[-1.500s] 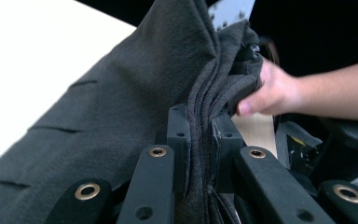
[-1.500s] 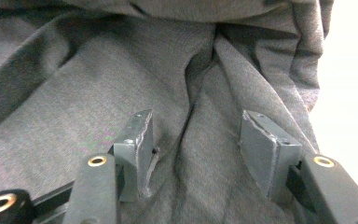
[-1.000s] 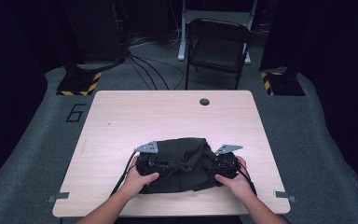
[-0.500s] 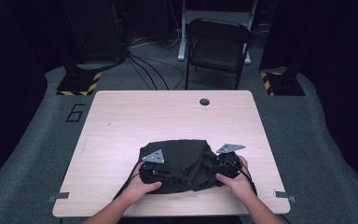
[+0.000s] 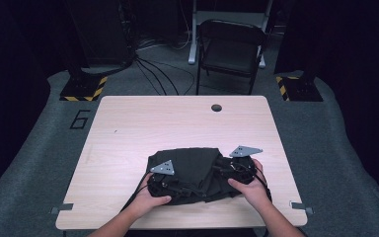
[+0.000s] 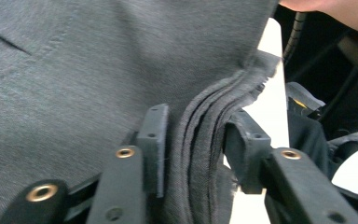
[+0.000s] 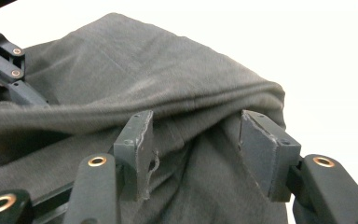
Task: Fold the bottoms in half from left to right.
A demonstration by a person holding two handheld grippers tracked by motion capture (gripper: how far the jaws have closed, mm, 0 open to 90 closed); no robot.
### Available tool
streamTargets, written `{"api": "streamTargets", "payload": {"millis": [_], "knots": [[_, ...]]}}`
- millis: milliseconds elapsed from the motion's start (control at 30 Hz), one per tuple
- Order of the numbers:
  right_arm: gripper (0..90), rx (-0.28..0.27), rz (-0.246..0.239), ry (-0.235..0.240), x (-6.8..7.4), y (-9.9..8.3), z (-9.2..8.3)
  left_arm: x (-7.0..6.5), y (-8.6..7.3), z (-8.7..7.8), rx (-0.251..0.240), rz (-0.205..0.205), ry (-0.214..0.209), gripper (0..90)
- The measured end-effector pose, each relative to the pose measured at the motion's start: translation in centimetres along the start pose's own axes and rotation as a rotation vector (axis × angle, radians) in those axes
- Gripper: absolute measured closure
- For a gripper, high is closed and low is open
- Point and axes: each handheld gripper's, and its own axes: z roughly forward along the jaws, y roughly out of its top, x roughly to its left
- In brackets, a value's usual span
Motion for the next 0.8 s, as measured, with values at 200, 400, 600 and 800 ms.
{"api": "streamTargets", "payload": {"millis": [200, 400, 600, 800], "knots": [[44.6, -0.029, -0.013, 0.02, 0.7, 1.7, 0.0, -0.9, 0.0, -1.2, 0.012, 0.015, -0.024, 54.9], [44.6, -0.018, -0.064, 0.078, 2.7, 2.7, 1.1, -0.6, -0.3, -2.4, -0.003, 0.007, 0.008, 54.5], [44.6, 0.062, -0.091, 0.097, 3.7, 0.9, 1.9, 0.1, -0.7, -3.9, -0.04, -0.023, 0.047, 52.9], [44.5, 0.107, -0.108, 0.099, 4.0, -0.9, 1.9, 1.5, -1.1, -5.0, -0.056, -0.052, 0.146, 48.4]]}}
